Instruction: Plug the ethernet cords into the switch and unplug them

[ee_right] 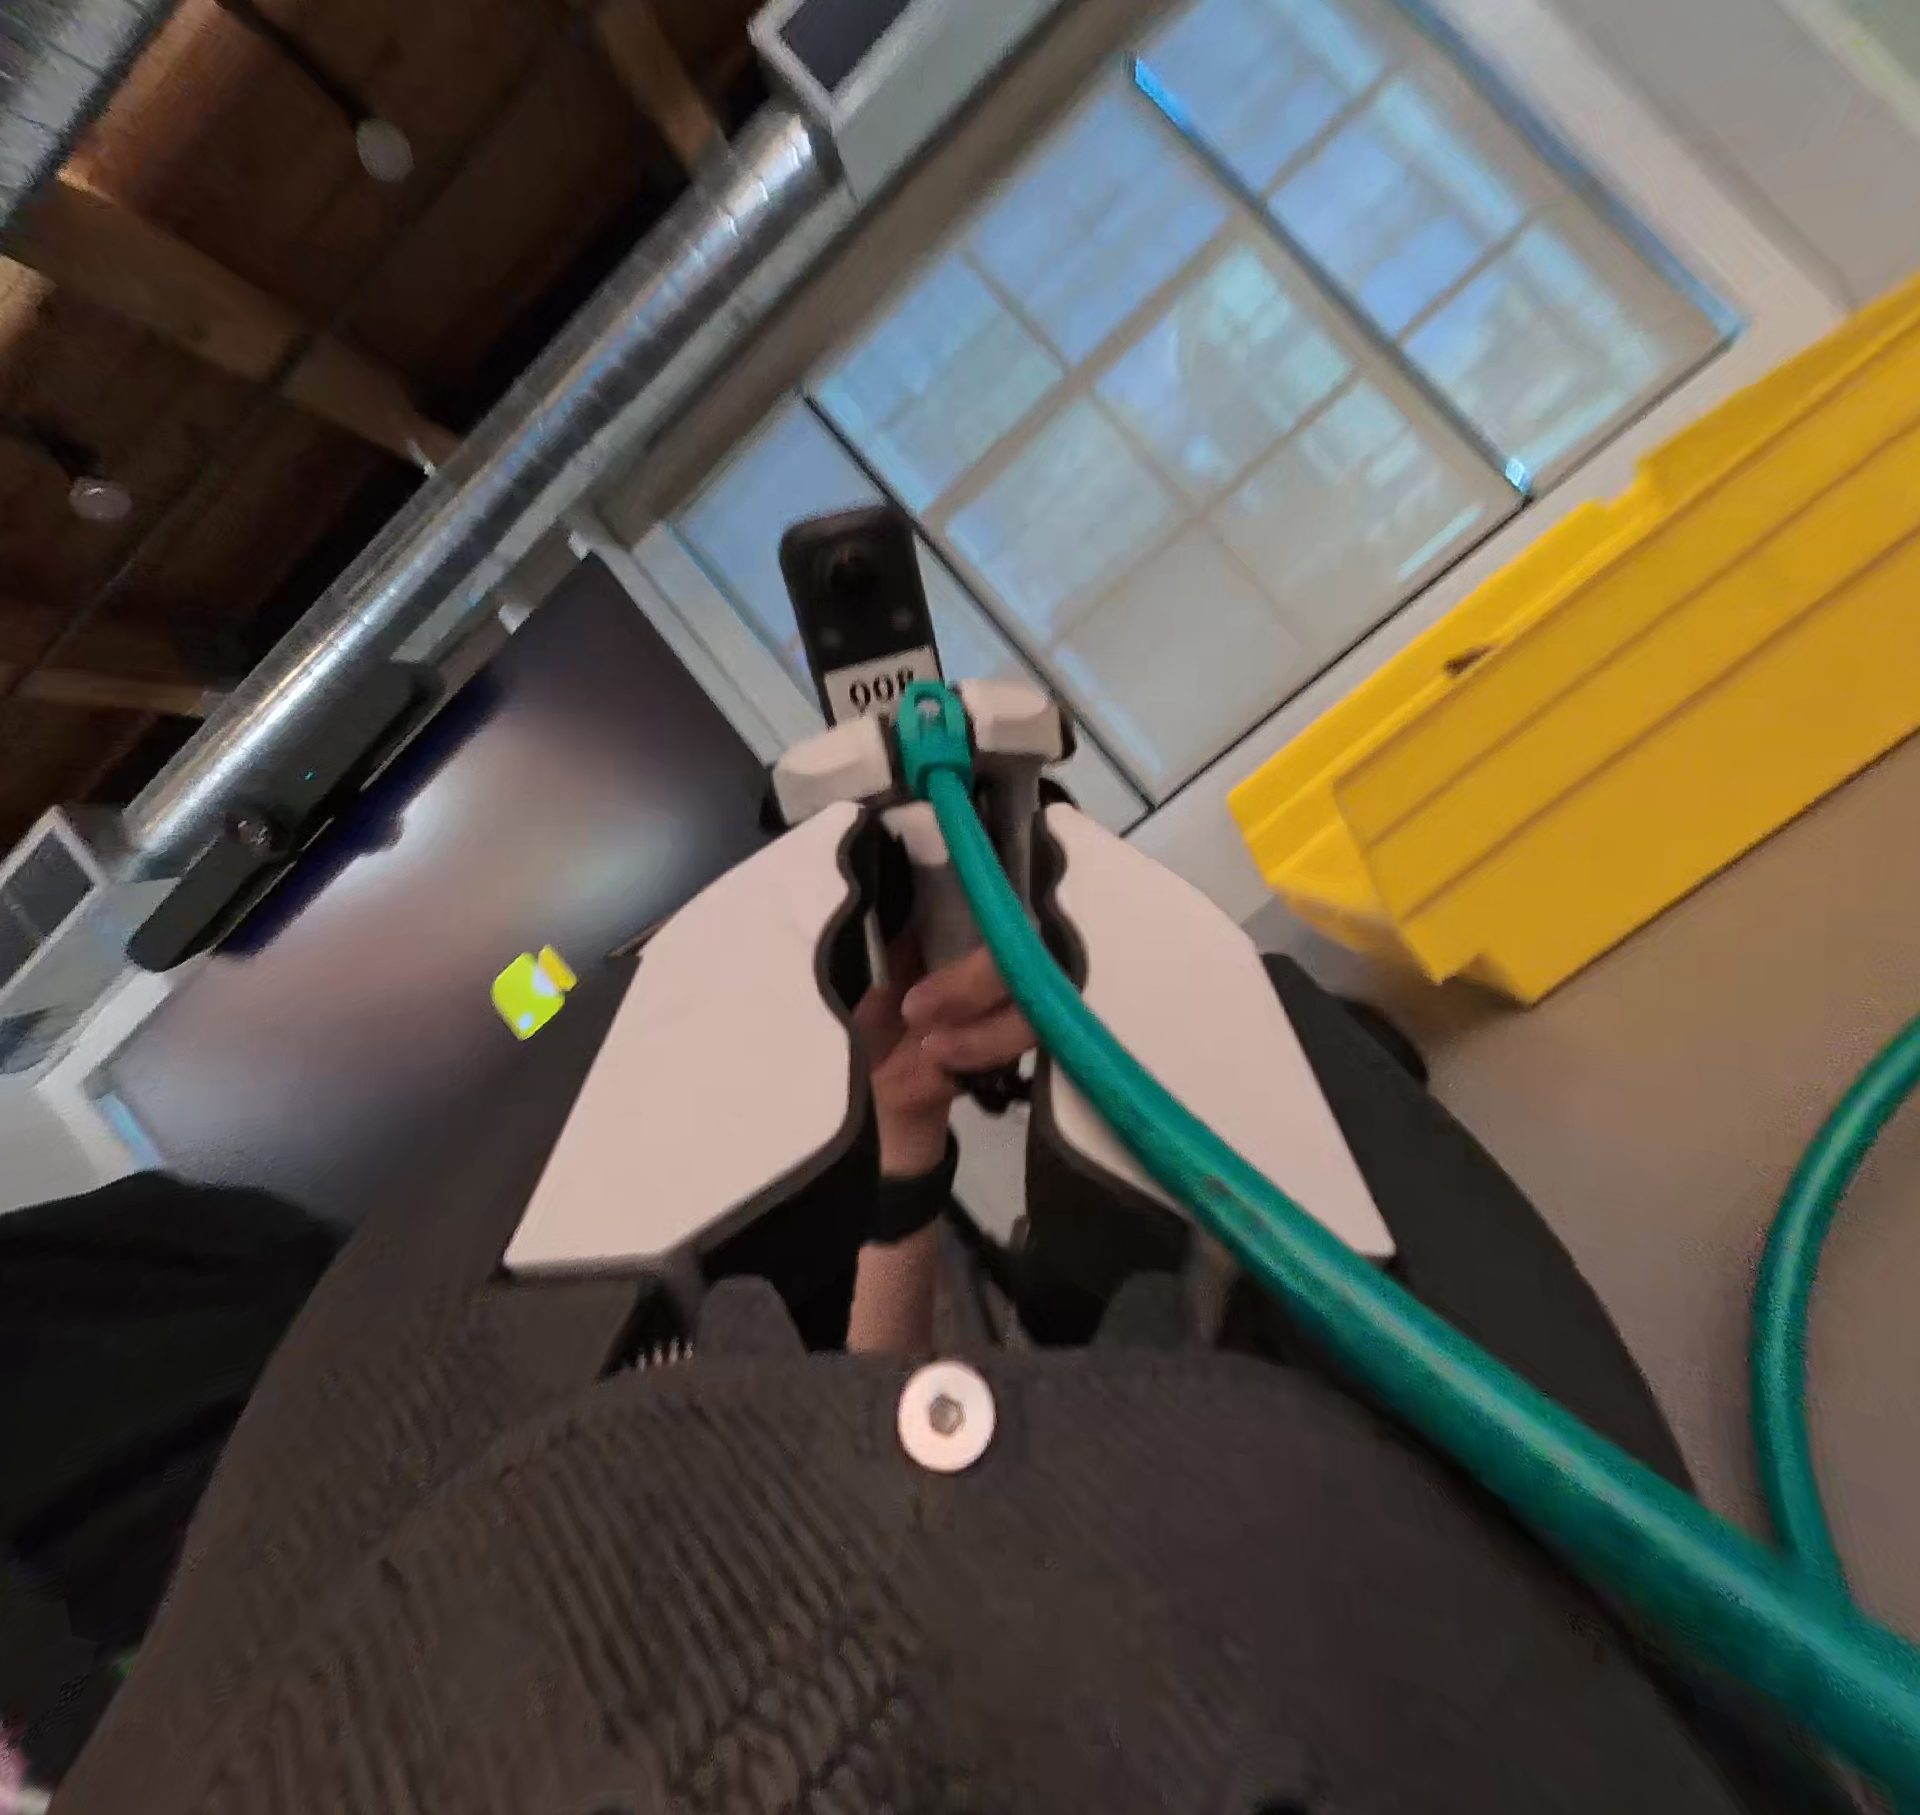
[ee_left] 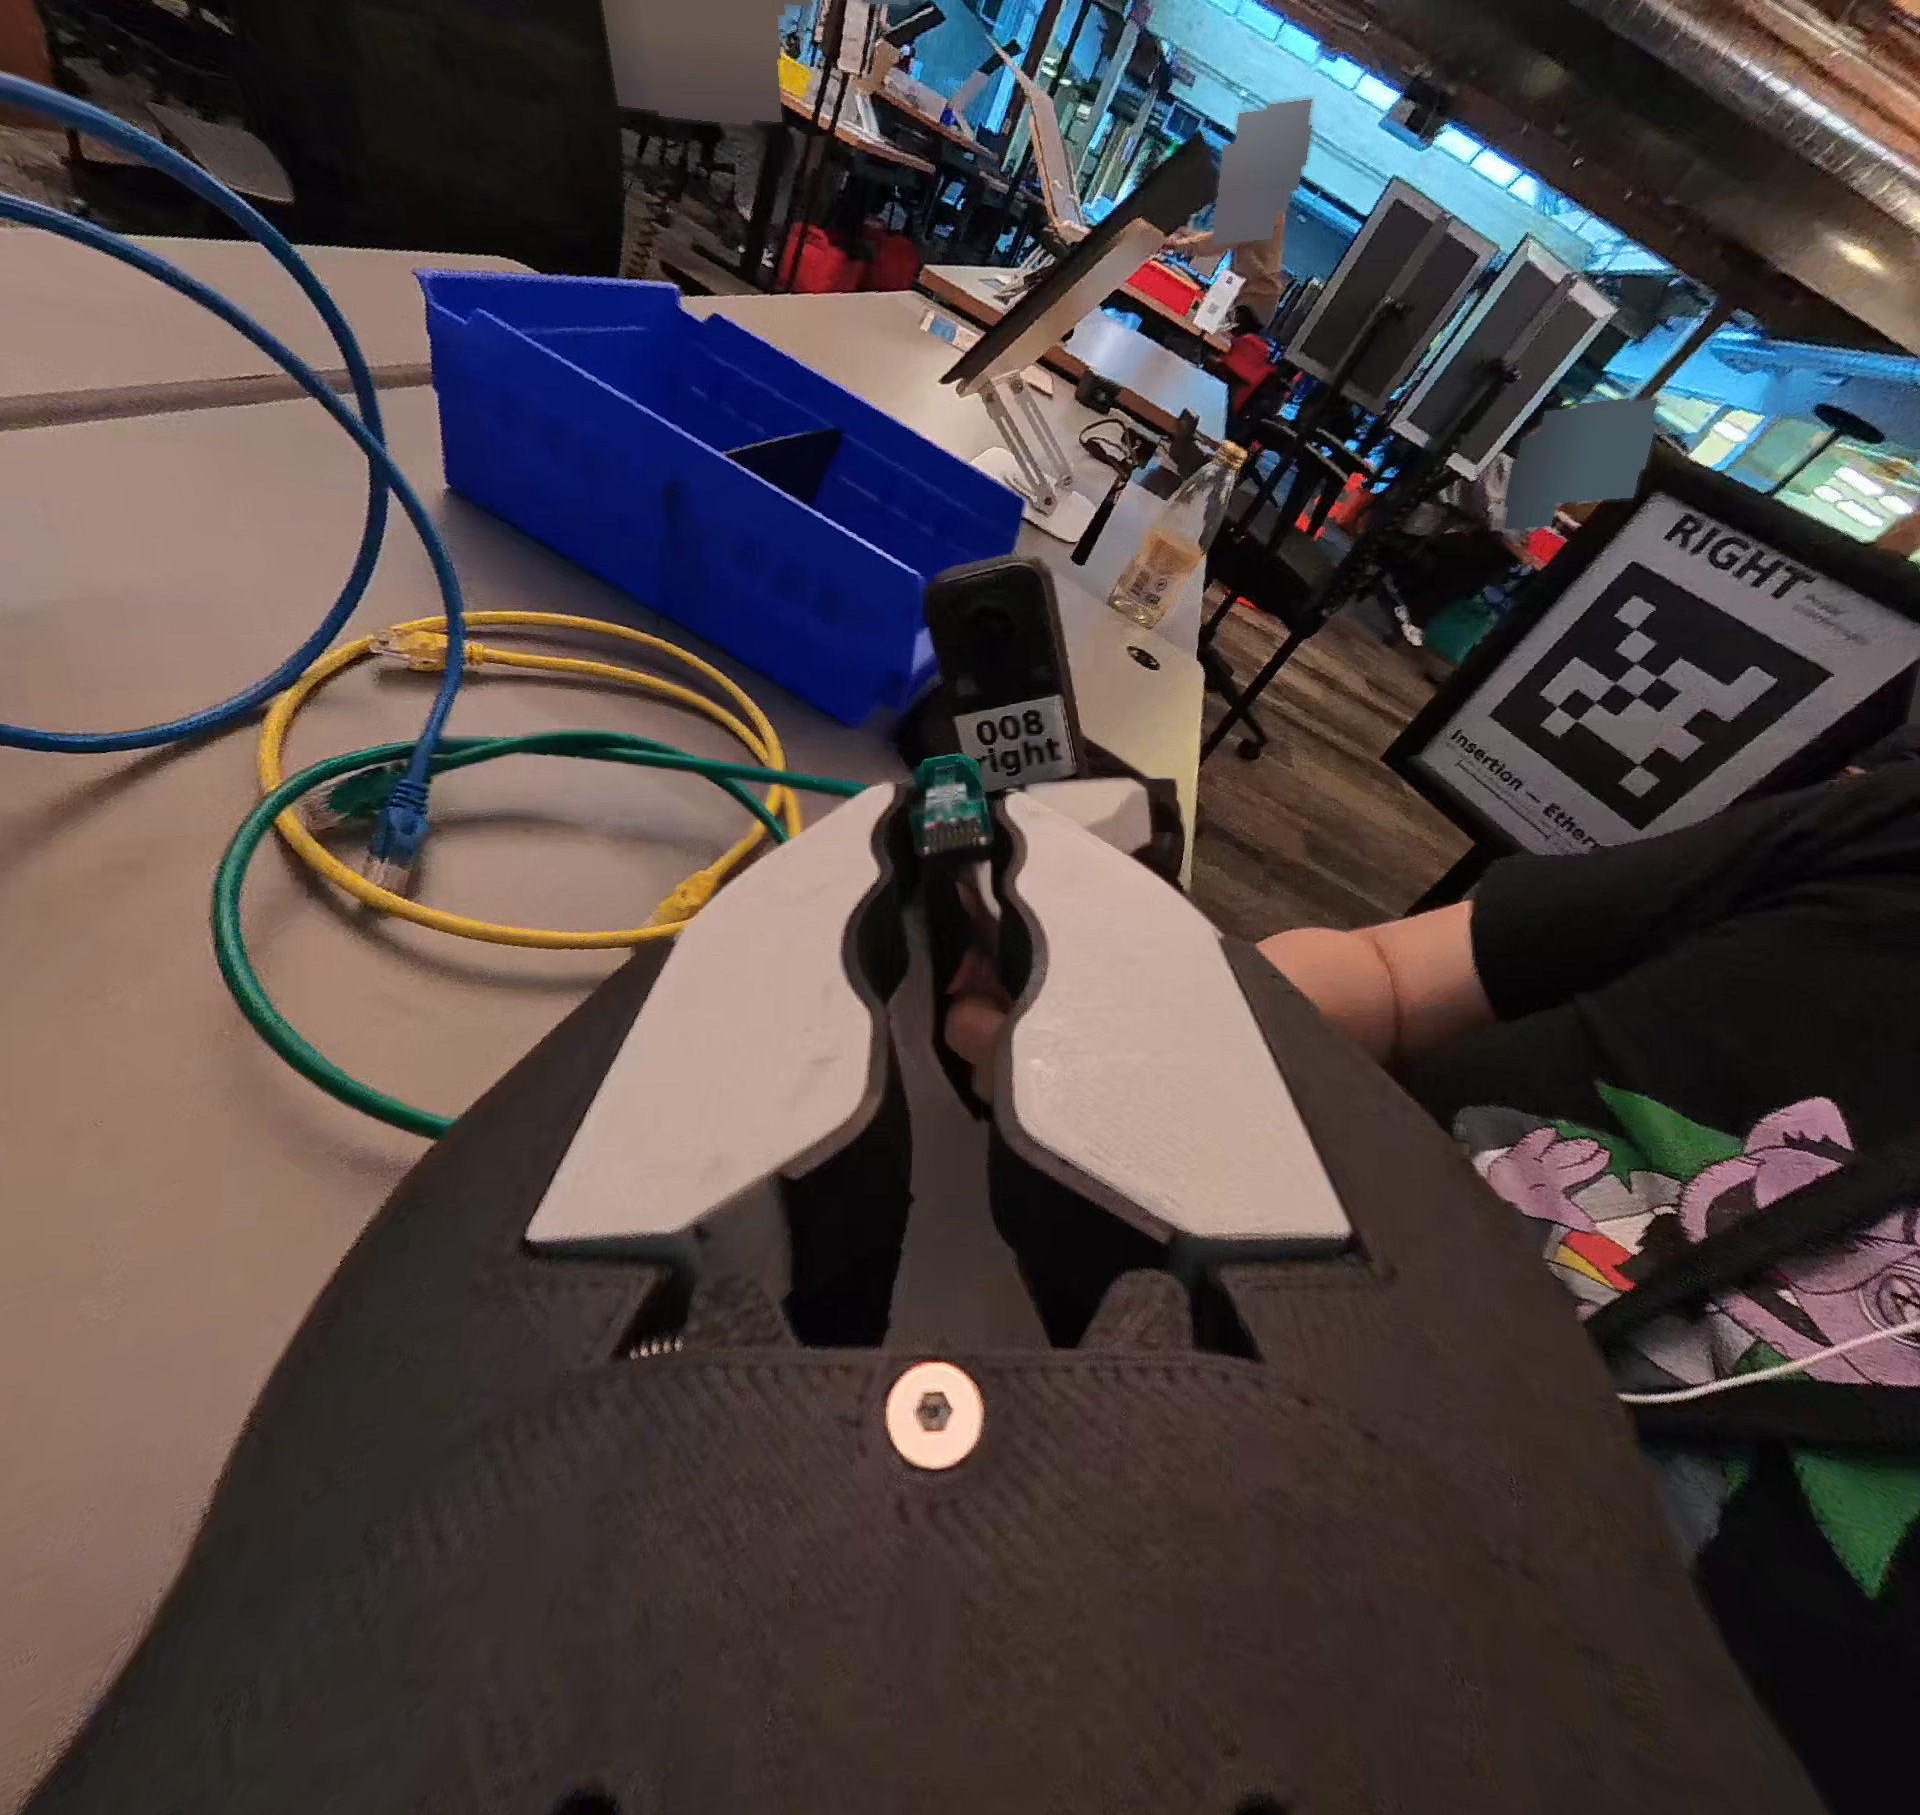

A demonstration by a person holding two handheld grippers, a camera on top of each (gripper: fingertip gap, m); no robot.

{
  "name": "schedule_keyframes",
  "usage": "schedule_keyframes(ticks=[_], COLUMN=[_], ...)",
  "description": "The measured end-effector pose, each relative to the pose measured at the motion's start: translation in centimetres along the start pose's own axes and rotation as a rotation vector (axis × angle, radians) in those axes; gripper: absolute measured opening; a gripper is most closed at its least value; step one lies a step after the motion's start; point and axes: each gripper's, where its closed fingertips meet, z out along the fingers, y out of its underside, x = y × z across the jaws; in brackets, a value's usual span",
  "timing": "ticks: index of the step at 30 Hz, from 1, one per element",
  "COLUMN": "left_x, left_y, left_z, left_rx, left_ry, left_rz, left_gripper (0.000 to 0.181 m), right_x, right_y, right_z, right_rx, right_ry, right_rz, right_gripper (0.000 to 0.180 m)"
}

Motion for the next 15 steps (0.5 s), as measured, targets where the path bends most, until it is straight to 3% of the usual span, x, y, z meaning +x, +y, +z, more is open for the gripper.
schedule_keyframes(ticks=[6,15], left_x=[1.0,0.8], left_y=[-0.1,1.1], left_z=[-0.2,0.0], left_rx=[-0.007,-0.065], left_ry=[0.078,0.069], left_rz=[-0.003,0.068], left_gripper=[0.012,0.012], right_x=[-1.6,-1.0], right_y=[-0.5,0.1], right_z=[0.0,-0.6], right_rx=[-0.001,-0.087], right_ry=[-0.062,-0.079], right_rz=[-0.034,0.070], right_gripper=[0.020,0.011])
